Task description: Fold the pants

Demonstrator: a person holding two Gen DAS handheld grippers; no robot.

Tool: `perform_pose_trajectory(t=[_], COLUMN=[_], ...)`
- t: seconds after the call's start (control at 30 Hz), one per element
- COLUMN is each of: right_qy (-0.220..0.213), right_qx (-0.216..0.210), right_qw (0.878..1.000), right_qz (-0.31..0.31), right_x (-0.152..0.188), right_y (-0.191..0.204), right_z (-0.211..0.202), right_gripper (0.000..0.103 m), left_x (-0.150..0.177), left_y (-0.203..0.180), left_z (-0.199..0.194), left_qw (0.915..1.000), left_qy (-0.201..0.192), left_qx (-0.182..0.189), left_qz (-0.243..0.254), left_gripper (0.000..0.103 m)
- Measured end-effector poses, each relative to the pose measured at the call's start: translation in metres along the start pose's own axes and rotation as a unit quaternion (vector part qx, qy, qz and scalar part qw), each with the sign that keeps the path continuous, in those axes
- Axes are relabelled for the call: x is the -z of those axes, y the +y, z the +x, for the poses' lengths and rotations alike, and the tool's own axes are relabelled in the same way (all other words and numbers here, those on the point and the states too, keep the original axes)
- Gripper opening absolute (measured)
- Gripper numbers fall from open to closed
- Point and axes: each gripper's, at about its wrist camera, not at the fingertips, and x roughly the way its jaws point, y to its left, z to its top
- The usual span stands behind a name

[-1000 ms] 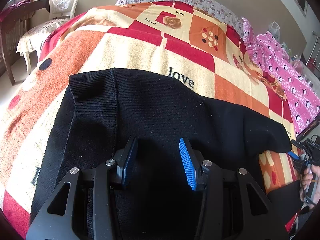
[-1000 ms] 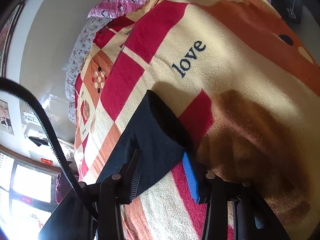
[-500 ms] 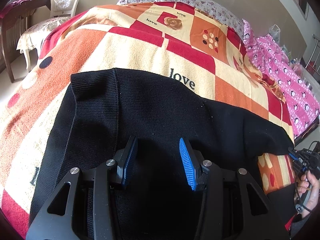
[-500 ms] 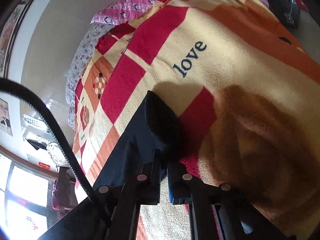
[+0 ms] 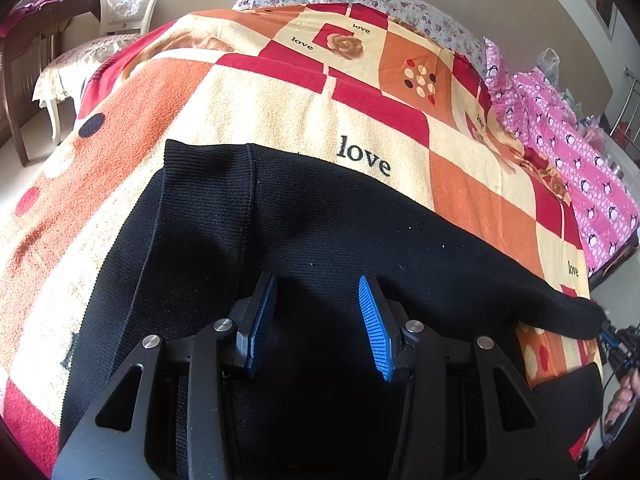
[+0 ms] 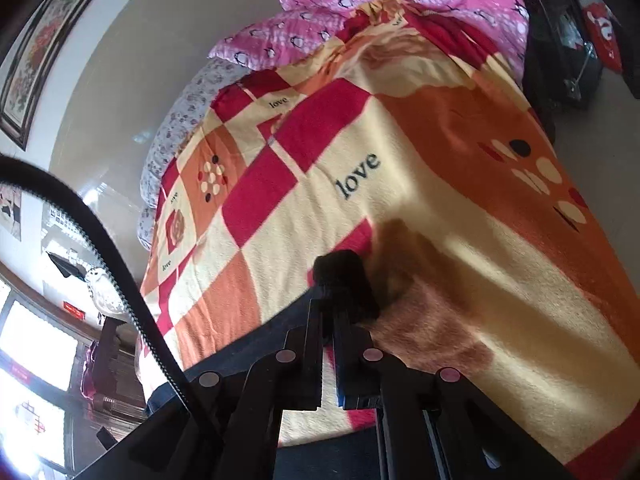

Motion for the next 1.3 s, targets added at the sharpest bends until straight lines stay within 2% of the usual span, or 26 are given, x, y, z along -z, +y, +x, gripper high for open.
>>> perform_pose_trajectory(t=[0.1, 0.17, 0.27, 0.33, 0.43, 0.5, 0.53, 0.57, 0.6, 0.7, 0.77, 0.83, 0.9, 1.0, 1.07, 1.3], right_qy=[0.012, 0.004, -0.006, -0.028, -0.059, -0.078, -0.083, -0.085, -0.080, -0.056, -0.049, -0.043, -0.020, 0.024, 0.036, 0.036], right_qx=[0.019, 0.048, 0.040, 0.084, 0.080, 0.063, 0.054, 0.044, 0.031, 0.009, 0.013, 0.005, 0.010, 0.010, 0.000, 0.004], right_qw=[1.000, 0.998, 0.998, 0.996, 0.995, 0.994, 0.991, 0.985, 0.972, 0.938, 0.922, 0.916, 0.918, 0.938, 0.947, 0.944], right_qz=[0.015, 0.030, 0.044, 0.025, 0.000, -0.048, -0.094, -0.147, -0.221, -0.342, -0.383, -0.399, -0.396, -0.346, -0.320, -0.329], right_x=[0.011, 0.017, 0.019, 0.018, 0.016, 0.021, 0.029, 0.040, 0.057, 0.097, 0.113, 0.120, 0.122, 0.110, 0.104, 0.108], right_y=[-0.021, -0.035, -0.050, -0.048, -0.033, -0.009, 0.011, 0.030, 0.053, 0.092, 0.108, 0.116, 0.113, 0.097, 0.090, 0.093], right_z=[0.001, -0.002, -0.013, -0.024, -0.038, -0.042, -0.040, -0.035, -0.027, 0.000, 0.016, 0.026, 0.037, 0.049, 0.052, 0.052], right_gripper=[0.004, 0.004, 0.004, 0.005, 0.006, 0.010, 0.010, 0.011, 0.012, 0.012, 0.012, 0.012, 0.012, 0.012, 0.012, 0.022], left_x=[0.000, 0.000, 0.000, 0.000, 0.000, 0.000, 0.000, 0.000, 0.000, 0.000, -0.001, 0.001, 0.002, 0.005, 0.005, 0.005], left_y=[-0.001, -0.001, -0.001, -0.001, -0.001, -0.001, -0.001, 0.001, 0.002, 0.007, 0.008, 0.004, -0.001, -0.005, -0.005, -0.002], left_z=[0.000, 0.000, 0.001, 0.001, 0.001, 0.001, 0.001, 0.000, 0.000, -0.002, -0.001, -0.002, -0.003, -0.003, -0.002, -0.003], left_qw=[1.0000, 1.0000, 1.0000, 1.0000, 1.0000, 1.0000, 1.0000, 1.0000, 1.0000, 0.9997, 0.9997, 0.9999, 1.0000, 0.9996, 0.9994, 0.9995], left_qy=[0.000, 0.001, 0.001, 0.001, 0.001, 0.001, 0.001, 0.000, -0.001, 0.001, 0.007, 0.005, 0.002, 0.001, 0.002, -0.003], left_qx=[-0.004, -0.004, -0.005, -0.005, -0.004, -0.003, -0.001, 0.003, 0.007, 0.019, 0.017, 0.007, -0.008, -0.025, -0.030, -0.029], left_qz=[0.002, 0.003, 0.003, 0.003, 0.002, 0.001, 0.000, -0.002, -0.006, -0.015, -0.017, -0.010, 0.002, 0.014, 0.018, 0.013], left_gripper=[0.042, 0.042, 0.042, 0.042, 0.042, 0.042, 0.042, 0.042, 0.042, 0.042, 0.042, 0.042, 0.042, 0.042, 0.042, 0.042])
